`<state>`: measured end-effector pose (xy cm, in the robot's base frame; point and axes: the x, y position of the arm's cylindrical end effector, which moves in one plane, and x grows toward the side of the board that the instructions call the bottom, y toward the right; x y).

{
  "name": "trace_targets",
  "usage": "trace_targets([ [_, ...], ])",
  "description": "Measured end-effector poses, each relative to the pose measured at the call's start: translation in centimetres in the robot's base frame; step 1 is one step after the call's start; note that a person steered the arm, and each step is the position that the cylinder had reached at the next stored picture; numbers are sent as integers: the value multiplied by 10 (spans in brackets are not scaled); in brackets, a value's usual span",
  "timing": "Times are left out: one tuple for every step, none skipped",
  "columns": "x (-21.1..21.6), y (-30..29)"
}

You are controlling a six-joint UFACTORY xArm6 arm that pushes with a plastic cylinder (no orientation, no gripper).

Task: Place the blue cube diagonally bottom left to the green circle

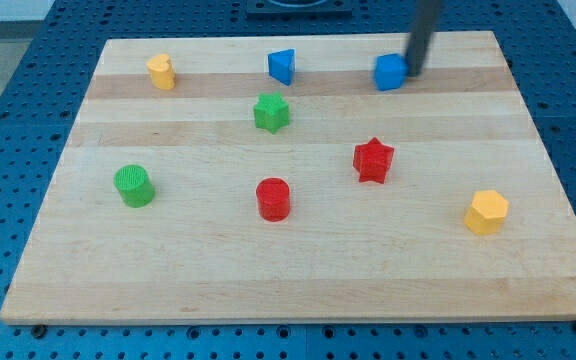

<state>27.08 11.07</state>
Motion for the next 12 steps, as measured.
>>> trace_targets([
  [-7,-70],
  [-4,-61],
  [23,-54],
  [38,-130],
  [26,-165],
  [23,-136],
  [-19,-102],
  [-33,-127],
  [-10,-202],
  [7,-245],
  [24,-230],
  [23,-187],
])
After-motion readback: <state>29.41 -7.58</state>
